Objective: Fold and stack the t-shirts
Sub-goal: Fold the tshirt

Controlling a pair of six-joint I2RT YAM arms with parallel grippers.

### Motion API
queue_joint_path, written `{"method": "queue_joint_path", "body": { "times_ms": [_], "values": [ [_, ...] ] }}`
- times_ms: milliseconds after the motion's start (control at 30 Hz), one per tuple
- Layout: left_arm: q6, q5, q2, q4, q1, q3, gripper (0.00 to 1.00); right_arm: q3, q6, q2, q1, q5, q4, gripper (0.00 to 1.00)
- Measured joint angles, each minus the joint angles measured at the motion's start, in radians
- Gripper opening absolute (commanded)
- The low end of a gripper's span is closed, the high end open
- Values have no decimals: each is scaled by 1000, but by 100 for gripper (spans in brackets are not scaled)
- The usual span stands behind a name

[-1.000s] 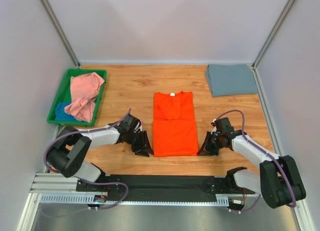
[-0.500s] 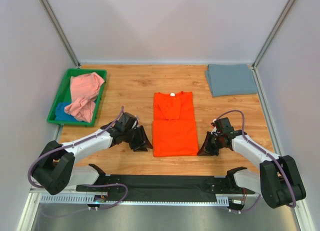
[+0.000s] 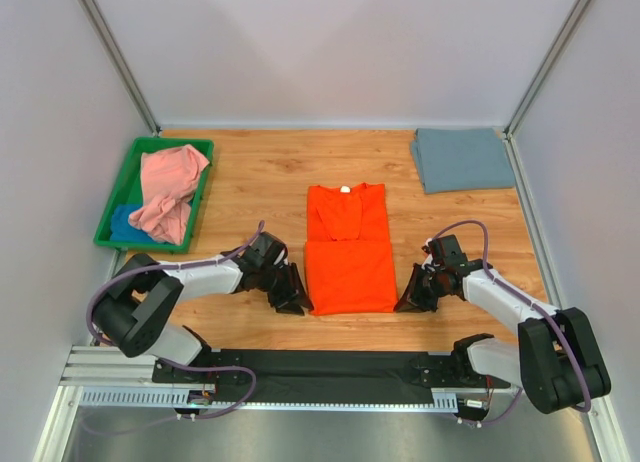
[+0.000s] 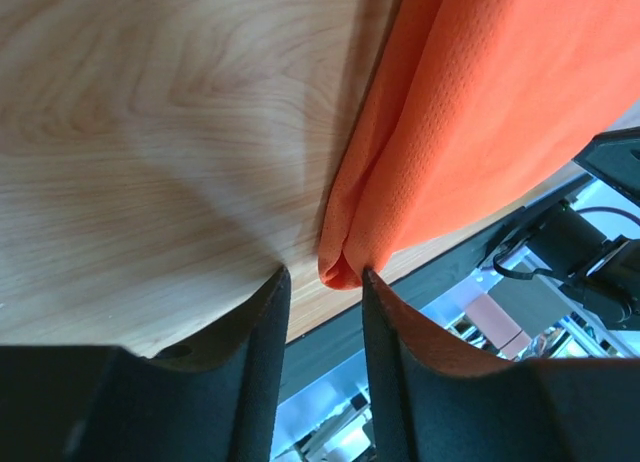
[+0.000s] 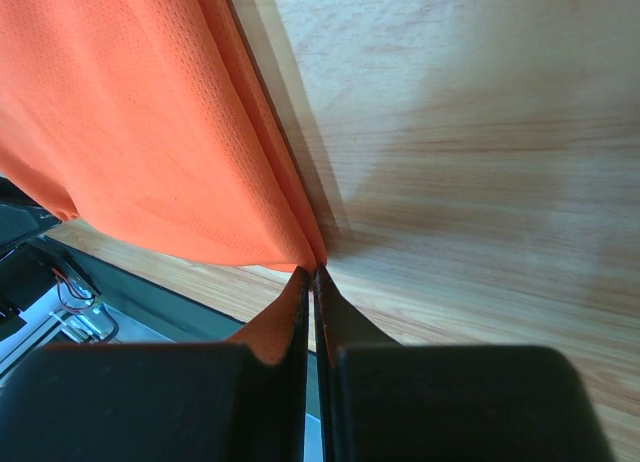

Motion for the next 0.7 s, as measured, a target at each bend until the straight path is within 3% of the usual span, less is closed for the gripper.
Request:
{"method": "queue_joint_path", "body": {
  "times_ms": [133, 500, 700],
  "values": [
    [-3, 3, 11, -3, -1, 3, 37, 0, 0, 0, 0, 0, 1, 0],
    [-11, -97, -164, -48, -15, -10, 47, 0, 2, 1, 0, 0, 1, 0],
    [-2, -95, -85, -29, -39, -6, 44, 0, 2, 19, 0, 0, 3, 0]
  ]
}}
